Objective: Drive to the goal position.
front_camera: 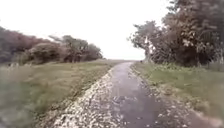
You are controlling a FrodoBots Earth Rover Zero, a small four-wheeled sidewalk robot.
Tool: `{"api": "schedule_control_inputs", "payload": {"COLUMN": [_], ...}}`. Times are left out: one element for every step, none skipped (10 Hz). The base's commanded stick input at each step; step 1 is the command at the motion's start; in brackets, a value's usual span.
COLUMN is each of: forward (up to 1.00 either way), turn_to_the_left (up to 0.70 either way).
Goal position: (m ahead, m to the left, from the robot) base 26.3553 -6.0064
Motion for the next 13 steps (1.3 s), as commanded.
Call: {"api": "schedule_control_inputs", "payload": {"forward": [0.99,0.99,0.99,0.99,0.99,0.99,0.99,0.99,0.99,0.99,0.99,0.99,0.99], "turn_to_the_left": [0.0,-0.13,-0.37,-0.36,-0.18,-0.04,0.0,0.0,0.0,0.0,0.0,0.0,0.0]}}
